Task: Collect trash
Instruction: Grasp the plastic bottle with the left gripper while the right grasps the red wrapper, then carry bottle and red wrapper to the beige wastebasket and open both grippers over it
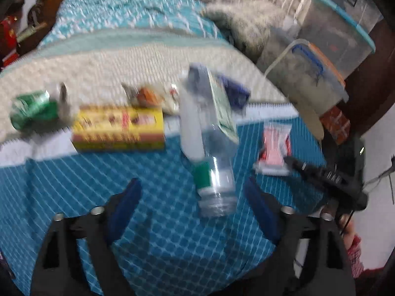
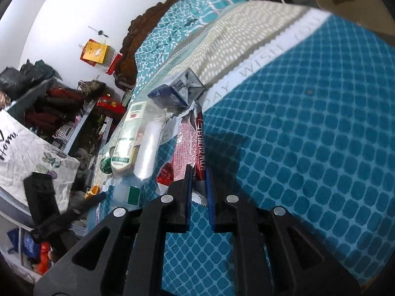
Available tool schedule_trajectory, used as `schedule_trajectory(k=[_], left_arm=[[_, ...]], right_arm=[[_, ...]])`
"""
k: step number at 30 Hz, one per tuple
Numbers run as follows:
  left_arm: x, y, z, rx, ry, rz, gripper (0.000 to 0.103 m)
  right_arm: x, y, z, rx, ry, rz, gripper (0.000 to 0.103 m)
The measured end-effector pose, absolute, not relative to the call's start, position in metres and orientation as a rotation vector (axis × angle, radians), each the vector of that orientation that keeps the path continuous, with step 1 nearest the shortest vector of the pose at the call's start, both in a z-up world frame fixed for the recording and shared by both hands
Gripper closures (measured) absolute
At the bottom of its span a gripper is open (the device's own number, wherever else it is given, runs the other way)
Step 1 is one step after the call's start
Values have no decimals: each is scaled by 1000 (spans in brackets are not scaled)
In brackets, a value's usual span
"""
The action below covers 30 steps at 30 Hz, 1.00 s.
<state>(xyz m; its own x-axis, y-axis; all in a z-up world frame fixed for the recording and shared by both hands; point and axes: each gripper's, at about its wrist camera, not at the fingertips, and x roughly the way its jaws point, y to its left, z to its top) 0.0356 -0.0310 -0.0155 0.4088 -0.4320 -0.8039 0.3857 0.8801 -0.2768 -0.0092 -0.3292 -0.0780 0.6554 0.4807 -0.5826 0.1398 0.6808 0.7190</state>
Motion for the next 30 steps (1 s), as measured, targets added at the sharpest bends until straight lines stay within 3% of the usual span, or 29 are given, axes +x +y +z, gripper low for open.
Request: schedule_trajectory(k=[9,12,15,16,18,20,30], left_arm=[[53,-86,-22,94,1013,-511,17],[63,-98,-34,153,1020,-467,17],[69,-106,-44,196,1018,-433,19],[70,-107,-46,206,1020,-428,23],[73,-109,-53,223,1036,-422,42],[72,-107,-54,211,1032,-429,43],[49,-119,-43,111,1093,-640,43]], right_arm=[[-20,-340,-90,885,872,222,87],[-24,-344,-88,874,868,218,82],[-27,-348,-84,859,856,222,72],[-26,-348,-81,850,853,223,66],[-26,-351,-75,814,839,225,52],[-25,-349,-68,771,824,214,39],[-18,-319,-63,526,832,202,39]])
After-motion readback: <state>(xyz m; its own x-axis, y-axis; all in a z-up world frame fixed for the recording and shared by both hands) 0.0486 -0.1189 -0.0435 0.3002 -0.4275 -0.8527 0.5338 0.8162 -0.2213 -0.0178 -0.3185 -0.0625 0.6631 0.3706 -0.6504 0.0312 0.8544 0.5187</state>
